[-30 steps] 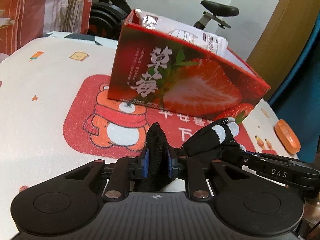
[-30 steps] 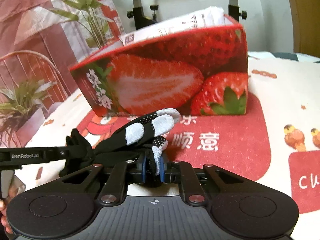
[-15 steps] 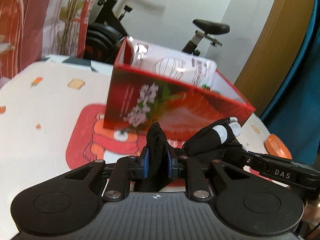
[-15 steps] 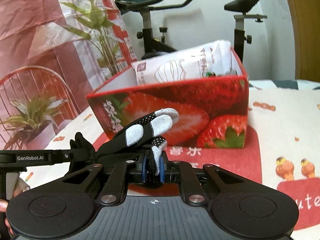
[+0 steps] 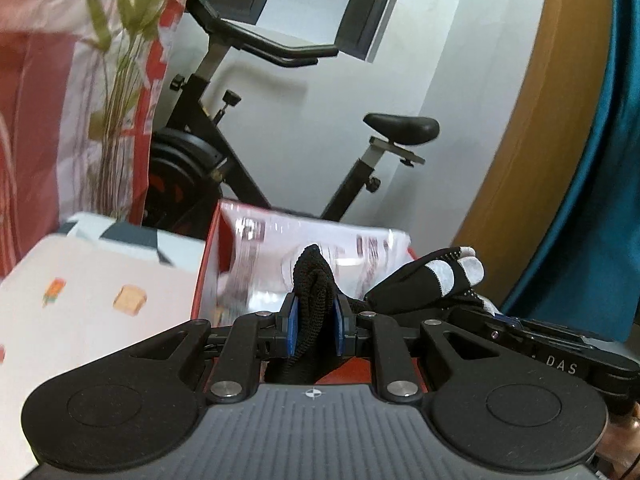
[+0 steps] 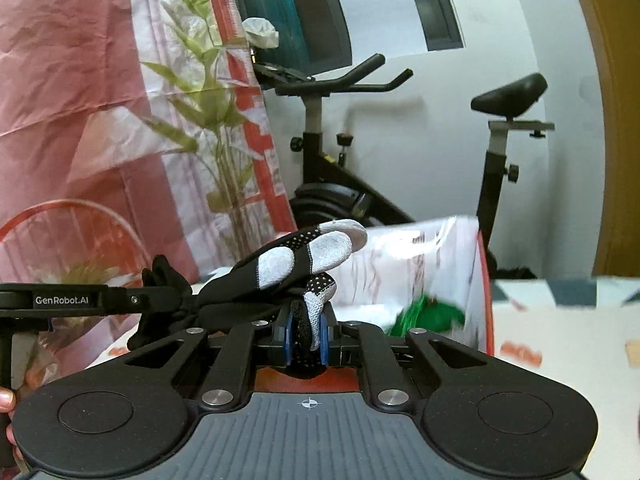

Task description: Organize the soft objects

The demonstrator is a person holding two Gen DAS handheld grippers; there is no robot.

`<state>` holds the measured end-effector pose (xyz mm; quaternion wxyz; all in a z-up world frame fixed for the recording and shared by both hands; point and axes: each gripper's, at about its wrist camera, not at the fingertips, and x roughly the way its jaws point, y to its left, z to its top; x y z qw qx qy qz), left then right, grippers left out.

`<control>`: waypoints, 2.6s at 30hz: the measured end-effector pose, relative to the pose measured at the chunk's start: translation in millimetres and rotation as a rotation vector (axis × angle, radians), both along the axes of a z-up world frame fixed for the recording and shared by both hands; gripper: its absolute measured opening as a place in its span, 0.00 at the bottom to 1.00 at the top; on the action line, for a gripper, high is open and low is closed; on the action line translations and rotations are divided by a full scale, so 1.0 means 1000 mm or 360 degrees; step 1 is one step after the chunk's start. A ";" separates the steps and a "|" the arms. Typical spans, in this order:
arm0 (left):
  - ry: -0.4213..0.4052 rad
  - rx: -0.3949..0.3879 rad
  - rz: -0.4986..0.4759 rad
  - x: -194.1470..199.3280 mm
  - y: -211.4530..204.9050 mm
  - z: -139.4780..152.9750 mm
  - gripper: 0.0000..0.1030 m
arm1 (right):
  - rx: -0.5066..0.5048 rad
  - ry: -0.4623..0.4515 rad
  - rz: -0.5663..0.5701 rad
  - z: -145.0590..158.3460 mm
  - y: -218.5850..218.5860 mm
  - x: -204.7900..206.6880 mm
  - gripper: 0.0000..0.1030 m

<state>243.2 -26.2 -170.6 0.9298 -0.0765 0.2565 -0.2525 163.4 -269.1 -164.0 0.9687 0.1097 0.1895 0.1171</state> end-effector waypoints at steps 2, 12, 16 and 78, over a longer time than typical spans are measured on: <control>0.0022 0.0007 0.0009 0.020 -0.008 0.001 0.19 | -0.0040 0.0007 -0.0015 0.006 -0.002 0.021 0.11; 0.0216 0.0214 0.0018 0.107 -0.044 -0.034 0.19 | -0.0118 0.0272 -0.0092 -0.026 -0.009 0.115 0.11; 0.0247 0.0272 -0.0024 0.114 -0.050 -0.046 0.19 | -0.0056 0.0431 -0.0139 -0.048 -0.011 0.128 0.11; -0.0485 0.0388 0.0398 -0.215 0.028 0.166 1.00 | -0.0191 -0.0234 -0.0438 0.171 0.030 -0.201 1.00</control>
